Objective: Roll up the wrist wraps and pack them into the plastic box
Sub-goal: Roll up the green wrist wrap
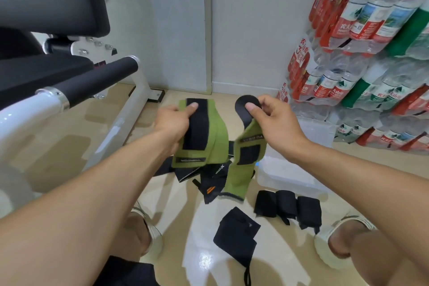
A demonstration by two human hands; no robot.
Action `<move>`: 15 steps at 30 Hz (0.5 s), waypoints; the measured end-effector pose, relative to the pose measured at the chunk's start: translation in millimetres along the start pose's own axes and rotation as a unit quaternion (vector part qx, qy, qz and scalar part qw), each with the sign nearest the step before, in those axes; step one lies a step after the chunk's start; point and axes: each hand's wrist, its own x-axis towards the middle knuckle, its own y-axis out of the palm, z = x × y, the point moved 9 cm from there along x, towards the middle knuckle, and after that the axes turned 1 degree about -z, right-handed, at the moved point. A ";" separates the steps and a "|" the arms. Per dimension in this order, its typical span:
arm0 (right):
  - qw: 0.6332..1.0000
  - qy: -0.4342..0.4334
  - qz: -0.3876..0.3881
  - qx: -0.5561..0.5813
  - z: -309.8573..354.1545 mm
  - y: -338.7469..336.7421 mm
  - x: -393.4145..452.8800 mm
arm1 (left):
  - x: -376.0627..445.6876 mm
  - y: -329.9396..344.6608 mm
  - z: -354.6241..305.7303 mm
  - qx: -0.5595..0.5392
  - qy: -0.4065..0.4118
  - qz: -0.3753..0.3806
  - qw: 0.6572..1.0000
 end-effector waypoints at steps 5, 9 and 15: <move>0.992 0.021 0.100 -0.070 -3.9 10.1 -3.5 | -29.0 24.9 -35.9 0.182 0.191 0.067 0.962; 0.972 0.052 0.219 -0.062 -3.1 28.5 -14.3 | -35.2 38.0 -39.4 0.225 0.228 0.137 0.938; 0.973 0.090 0.201 -0.065 -7.1 31.7 -23.0 | -33.2 47.6 -29.3 0.267 0.233 0.169 0.920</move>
